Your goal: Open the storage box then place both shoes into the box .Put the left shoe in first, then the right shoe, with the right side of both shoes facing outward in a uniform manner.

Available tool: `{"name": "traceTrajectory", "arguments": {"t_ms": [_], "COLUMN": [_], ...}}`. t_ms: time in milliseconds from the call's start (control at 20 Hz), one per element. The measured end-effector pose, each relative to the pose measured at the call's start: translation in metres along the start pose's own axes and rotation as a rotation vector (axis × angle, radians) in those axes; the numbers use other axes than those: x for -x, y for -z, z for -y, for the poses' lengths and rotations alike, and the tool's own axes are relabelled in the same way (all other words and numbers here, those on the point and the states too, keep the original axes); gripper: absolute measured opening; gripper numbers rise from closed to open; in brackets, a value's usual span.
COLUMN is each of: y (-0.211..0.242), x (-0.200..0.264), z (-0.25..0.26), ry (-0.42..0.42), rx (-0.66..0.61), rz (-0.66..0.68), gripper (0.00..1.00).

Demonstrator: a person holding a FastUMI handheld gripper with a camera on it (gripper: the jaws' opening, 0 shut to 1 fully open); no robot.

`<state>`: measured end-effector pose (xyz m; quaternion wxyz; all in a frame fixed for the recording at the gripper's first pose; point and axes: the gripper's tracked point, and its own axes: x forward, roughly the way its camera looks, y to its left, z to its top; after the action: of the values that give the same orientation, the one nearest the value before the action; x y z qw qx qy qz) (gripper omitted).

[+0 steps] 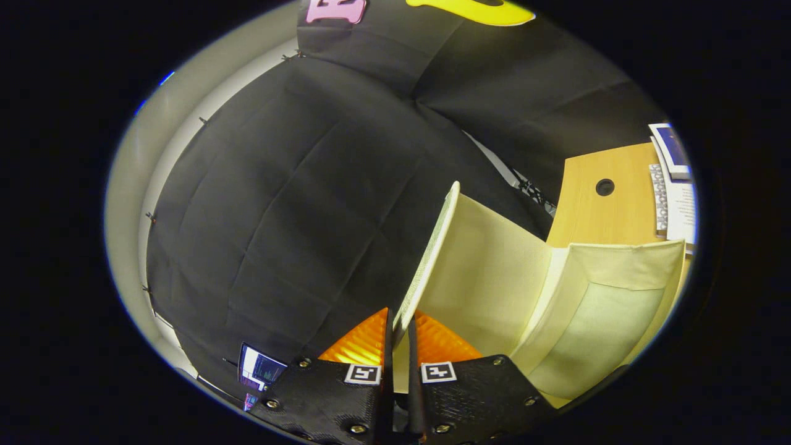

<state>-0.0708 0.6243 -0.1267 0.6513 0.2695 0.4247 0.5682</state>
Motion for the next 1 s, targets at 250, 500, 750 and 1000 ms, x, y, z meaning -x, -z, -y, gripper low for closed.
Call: {"name": "traceTrajectory", "arguments": {"t_ms": [250, 500, 750, 1000], "y": [0.005, 0.005, -0.003, -0.003], "x": [-0.024, -0.013, 0.031, 0.099], "z": [0.001, 0.010, 0.036, 0.045], "ry": [0.034, 0.075, 0.195, 0.249], "rx": [0.032, 0.088, 0.181, 0.190], "rz": [-0.032, -0.048, -0.011, 0.049], "gripper": [0.19, 0.70, 0.83, 0.83]}}
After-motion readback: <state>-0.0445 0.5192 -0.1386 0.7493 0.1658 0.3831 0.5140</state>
